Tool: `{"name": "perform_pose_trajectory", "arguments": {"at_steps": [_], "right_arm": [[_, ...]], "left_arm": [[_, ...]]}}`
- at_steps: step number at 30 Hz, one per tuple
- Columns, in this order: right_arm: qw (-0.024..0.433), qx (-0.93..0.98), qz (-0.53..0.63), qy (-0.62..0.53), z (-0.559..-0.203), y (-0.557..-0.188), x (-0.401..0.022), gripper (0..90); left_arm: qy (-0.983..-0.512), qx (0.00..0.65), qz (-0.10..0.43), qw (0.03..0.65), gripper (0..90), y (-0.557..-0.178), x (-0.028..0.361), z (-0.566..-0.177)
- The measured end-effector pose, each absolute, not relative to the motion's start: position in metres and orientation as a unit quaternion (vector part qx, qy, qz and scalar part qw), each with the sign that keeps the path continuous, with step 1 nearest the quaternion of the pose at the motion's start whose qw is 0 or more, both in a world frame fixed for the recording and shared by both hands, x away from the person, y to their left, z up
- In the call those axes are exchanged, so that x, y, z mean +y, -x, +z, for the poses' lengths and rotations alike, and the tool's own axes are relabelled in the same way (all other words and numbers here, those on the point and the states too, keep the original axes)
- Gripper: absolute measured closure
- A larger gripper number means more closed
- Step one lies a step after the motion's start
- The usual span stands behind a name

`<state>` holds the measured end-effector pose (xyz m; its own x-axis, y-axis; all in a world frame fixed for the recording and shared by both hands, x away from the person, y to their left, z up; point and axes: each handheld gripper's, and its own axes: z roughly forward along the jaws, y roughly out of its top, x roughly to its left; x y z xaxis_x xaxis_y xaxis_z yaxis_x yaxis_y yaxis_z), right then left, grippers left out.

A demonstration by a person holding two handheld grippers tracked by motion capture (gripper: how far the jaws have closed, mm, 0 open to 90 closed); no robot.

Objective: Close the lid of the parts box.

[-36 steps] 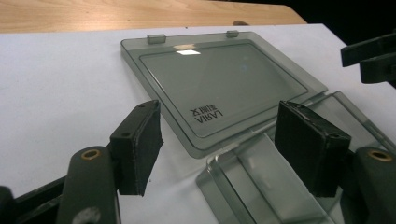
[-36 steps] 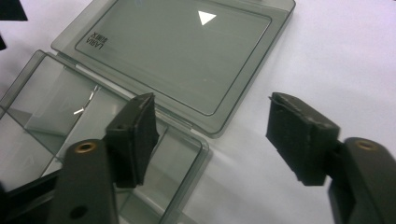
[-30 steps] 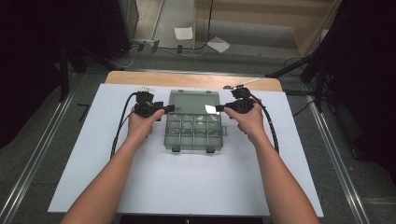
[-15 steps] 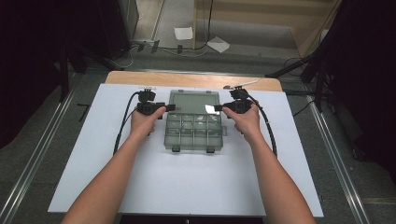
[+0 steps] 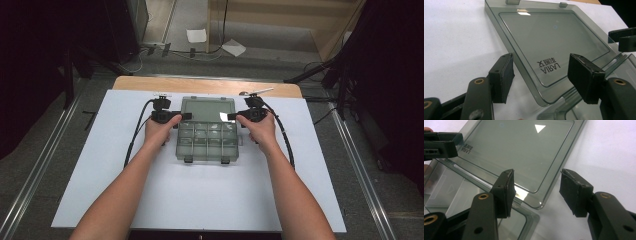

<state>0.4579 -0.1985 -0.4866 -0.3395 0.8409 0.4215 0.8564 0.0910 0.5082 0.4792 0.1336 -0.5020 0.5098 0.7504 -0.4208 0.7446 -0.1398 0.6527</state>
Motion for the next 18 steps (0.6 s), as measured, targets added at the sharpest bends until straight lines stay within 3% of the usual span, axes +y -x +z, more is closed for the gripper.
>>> {"name": "perform_pose_trajectory", "arguments": {"at_steps": [14, 18], "right_arm": [[0.044, -0.731, -0.366, 0.575, -0.504, -0.466, -0.199, 47.6], [0.048, -0.725, -0.372, 0.578, -0.503, -0.465, -0.199, 50.8]], "left_arm": [[-0.747, 0.501, -0.01, 0.438, 36.6, -0.482, 0.135, -0.506], [-0.751, 0.498, -0.012, 0.434, 40.9, -0.48, 0.132, -0.506]]}}
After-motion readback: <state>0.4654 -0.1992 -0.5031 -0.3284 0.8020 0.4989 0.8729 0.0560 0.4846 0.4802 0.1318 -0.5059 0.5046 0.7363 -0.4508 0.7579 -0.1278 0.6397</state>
